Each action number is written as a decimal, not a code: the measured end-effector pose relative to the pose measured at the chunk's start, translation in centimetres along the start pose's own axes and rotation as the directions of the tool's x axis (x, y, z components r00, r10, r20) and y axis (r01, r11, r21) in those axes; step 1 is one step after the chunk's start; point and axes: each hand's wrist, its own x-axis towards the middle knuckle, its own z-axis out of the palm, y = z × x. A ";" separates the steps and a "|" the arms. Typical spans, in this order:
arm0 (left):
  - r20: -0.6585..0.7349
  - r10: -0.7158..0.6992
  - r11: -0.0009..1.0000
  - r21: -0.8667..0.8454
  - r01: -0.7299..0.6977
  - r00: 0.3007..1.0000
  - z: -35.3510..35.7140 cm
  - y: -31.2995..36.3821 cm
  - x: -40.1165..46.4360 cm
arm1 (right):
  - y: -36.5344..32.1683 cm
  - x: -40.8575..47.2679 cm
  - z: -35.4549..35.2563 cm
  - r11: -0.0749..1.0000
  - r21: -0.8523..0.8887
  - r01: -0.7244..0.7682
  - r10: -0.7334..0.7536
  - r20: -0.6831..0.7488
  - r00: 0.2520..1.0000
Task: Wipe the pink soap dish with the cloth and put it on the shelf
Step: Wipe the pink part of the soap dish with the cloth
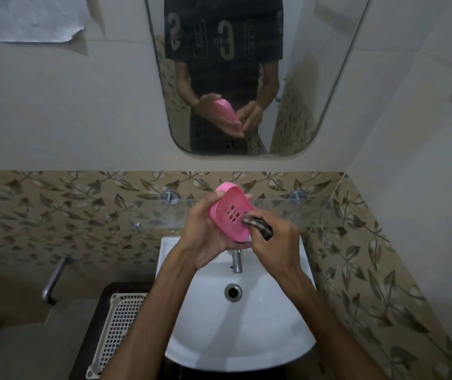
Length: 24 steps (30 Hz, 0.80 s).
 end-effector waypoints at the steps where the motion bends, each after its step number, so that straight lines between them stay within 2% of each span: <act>1: 0.006 -0.008 1.000 -0.024 0.008 1.000 -0.1 0.1 -0.1 | 0.0 0.1 -0.1 0.999 -0.037 0.038 -0.037 0.009 0.999; 5: 0.001 0.034 0.984 -0.173 -0.033 0.999 -0.2 -0.2 -0.3 | -0.6 0.5 -0.5 0.985 -0.159 0.073 -0.068 0.036 0.997; 9: -0.022 0.066 0.982 -0.177 -0.069 0.998 -0.2 -0.5 -0.4 | -1.5 0.4 -1.1 0.976 -0.175 0.130 -0.086 0.240 0.967; 10: -0.024 0.063 0.981 -0.183 -0.067 0.998 -0.2 -0.6 -0.5 | -1.4 1.0 -1.5 0.980 -0.171 0.103 -0.061 0.235 0.970; 12: -0.024 0.078 0.970 -0.229 -0.081 0.997 0.0 -0.9 -0.5 | -1.2 1.9 -1.9 0.985 -0.164 0.058 -0.036 0.139 0.990; 14: -0.031 0.105 0.964 -0.244 -0.109 0.994 0.1 -0.9 -0.4 | -1.5 1.7 -1.5 0.987 -0.145 0.072 -0.061 0.084 0.995; 17: -0.032 0.113 0.975 -0.189 -0.117 0.993 -0.1 -0.5 -0.2 | -1.6 0.6 -0.8 0.985 -0.095 0.144 -0.131 0.138 0.982; 21: -0.039 0.125 0.970 -0.203 -0.131 0.991 0.0 -0.7 0.1 | -0.7 1.5 -1.1 0.991 -0.107 0.075 -0.068 0.063 0.996; 24: -0.052 0.123 0.974 -0.188 -0.130 0.991 0.1 -0.9 0.1 | -0.7 1.1 -1.1 0.980 -0.136 0.148 -0.128 0.145 0.981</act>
